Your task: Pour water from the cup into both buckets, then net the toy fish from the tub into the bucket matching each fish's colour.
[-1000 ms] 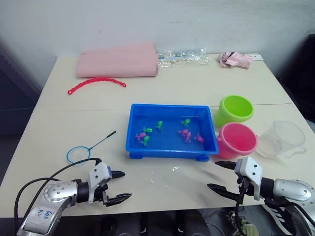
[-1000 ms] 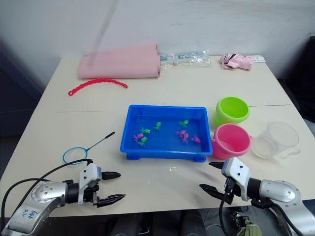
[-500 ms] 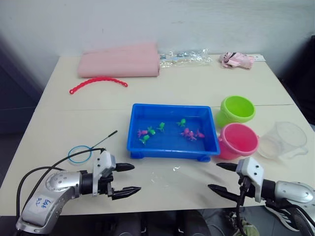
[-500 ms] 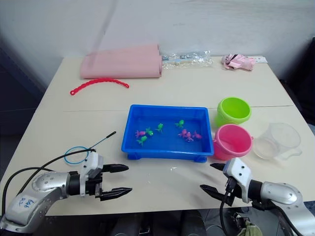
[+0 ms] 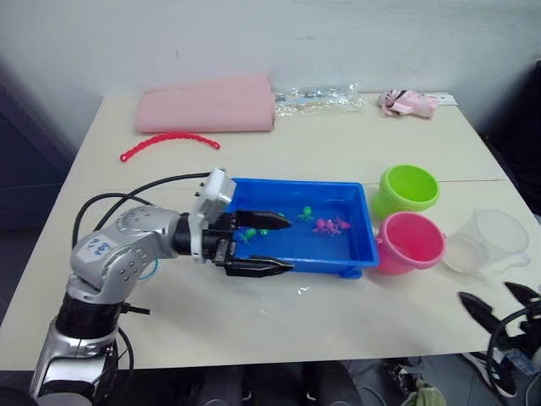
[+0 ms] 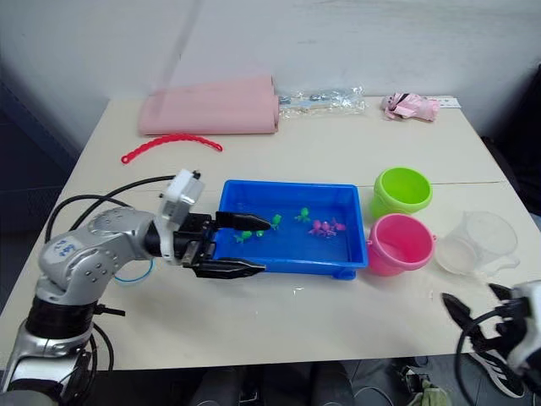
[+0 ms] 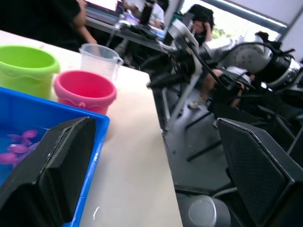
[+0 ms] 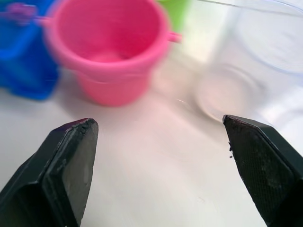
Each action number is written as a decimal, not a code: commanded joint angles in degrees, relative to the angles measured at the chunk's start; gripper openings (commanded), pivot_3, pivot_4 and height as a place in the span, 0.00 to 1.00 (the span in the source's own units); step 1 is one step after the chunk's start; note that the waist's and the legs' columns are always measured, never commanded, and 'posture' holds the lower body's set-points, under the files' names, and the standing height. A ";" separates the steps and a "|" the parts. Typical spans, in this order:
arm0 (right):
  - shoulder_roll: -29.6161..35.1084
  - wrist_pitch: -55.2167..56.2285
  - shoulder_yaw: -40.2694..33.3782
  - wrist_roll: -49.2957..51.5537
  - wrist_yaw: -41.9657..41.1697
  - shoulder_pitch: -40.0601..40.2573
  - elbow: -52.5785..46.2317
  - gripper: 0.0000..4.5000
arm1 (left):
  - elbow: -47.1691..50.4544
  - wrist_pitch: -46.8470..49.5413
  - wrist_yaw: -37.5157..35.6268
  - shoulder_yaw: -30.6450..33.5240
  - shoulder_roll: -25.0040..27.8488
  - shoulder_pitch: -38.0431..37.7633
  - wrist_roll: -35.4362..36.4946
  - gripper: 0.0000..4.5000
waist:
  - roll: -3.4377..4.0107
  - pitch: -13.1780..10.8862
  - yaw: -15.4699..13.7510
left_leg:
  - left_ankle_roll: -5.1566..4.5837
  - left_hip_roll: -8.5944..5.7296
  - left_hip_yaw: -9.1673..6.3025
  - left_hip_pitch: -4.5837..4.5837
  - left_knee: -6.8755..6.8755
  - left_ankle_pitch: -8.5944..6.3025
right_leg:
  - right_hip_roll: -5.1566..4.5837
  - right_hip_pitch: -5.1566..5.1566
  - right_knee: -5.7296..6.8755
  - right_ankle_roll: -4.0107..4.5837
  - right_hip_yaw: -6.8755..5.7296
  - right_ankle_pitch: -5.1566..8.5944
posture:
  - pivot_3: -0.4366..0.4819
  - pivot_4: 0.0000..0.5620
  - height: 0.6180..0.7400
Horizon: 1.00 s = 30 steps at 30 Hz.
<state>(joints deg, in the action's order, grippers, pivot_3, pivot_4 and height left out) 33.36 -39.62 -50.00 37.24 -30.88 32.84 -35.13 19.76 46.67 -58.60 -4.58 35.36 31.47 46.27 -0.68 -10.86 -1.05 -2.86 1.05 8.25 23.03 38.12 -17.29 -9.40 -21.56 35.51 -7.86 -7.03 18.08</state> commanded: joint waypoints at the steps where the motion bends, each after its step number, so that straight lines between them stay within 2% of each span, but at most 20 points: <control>1: -0.38 -2.52 -3.59 -0.13 6.54 -3.26 2.69 1.00 | -0.48 -2.06 -2.62 -1.08 -0.39 2.79 -1.04 0.99 | -0.01 0.00 -0.05 | 0.00 0.01 0.00 0.01 0.02 0.00 | 0.00 -0.02 -0.05 0.00 0.00 0.00 | 0.48 0.27 0.98; 7: 1.97 0.18 0.60 -7.34 11.56 -12.00 13.96 1.00 | -0.64 -1.68 -1.20 -0.44 -2.21 5.61 -0.55 0.99 | 0.08 0.01 -0.17 | -0.02 -0.03 0.02 0.02 0.02 0.01 | -0.05 -0.04 -0.10 -0.01 0.08 0.00 | 0.48 0.27 0.98; 13: 3.64 4.88 3.83 -13.35 14.84 -20.45 25.98 1.00 | 2.24 0.04 1.65 0.91 -2.12 4.22 0.55 0.99 | 0.10 0.01 -0.01 | -0.12 -0.05 0.08 0.03 0.04 0.11 | -0.04 -0.05 0.03 -0.05 0.10 -0.03 | 0.48 0.27 0.98; 30: 3.77 10.37 6.12 -18.60 18.51 -27.92 33.94 1.00 | 6.95 2.62 6.06 3.36 -1.06 1.53 3.53 0.99 | 0.15 0.02 -0.11 | -0.12 -0.06 0.08 0.04 0.04 0.16 | -0.04 -0.02 0.04 -0.12 0.13 -0.07 | 0.48 0.27 0.98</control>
<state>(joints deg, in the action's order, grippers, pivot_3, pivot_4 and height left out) 36.14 -31.21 -42.60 19.99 -13.59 5.47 -1.57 24.43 49.23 -53.12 -2.66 33.98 32.96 48.32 -0.53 -10.84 -1.16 -2.97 1.00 8.32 23.07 38.17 -17.12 -9.44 -21.58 35.56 -7.98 -6.91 18.02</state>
